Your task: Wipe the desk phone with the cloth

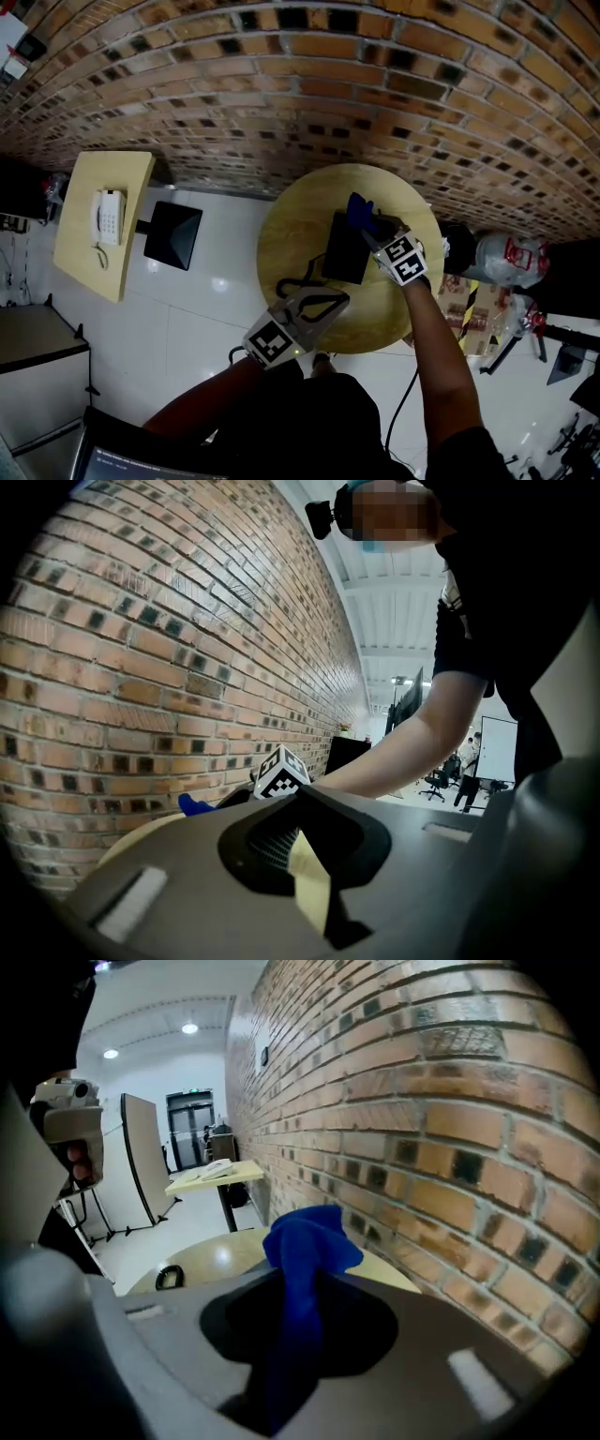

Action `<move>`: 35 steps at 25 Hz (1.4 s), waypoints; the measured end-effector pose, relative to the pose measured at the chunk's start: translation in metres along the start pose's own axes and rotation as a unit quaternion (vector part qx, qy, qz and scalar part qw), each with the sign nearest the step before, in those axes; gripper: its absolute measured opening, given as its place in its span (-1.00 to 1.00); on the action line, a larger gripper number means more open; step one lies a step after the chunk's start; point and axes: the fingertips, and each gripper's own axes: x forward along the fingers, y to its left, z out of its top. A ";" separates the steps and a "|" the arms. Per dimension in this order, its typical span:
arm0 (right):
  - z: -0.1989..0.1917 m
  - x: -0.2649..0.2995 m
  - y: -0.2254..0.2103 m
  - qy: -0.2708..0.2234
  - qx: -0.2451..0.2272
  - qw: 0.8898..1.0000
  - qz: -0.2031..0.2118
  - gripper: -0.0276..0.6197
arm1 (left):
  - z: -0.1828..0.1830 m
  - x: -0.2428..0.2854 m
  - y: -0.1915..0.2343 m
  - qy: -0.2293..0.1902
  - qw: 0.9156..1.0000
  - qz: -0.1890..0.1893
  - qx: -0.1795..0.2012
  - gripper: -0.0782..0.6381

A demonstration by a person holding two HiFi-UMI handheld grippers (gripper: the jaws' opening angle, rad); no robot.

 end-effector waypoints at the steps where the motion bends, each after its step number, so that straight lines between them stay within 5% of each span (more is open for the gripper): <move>1: -0.001 0.006 0.003 0.007 -0.006 1.000 0.004 -0.63 | 0.001 -0.003 0.002 -0.002 1.000 0.003 -0.002 -0.81; 9: -0.038 0.022 0.034 0.078 -0.099 0.992 0.009 -0.63 | -0.003 -0.030 0.014 -0.006 1.000 0.017 -0.008 -0.82; 35: -0.114 0.008 0.149 0.100 -0.025 0.992 0.071 -0.63 | -0.013 -0.027 0.009 0.000 1.000 0.008 -0.017 -0.82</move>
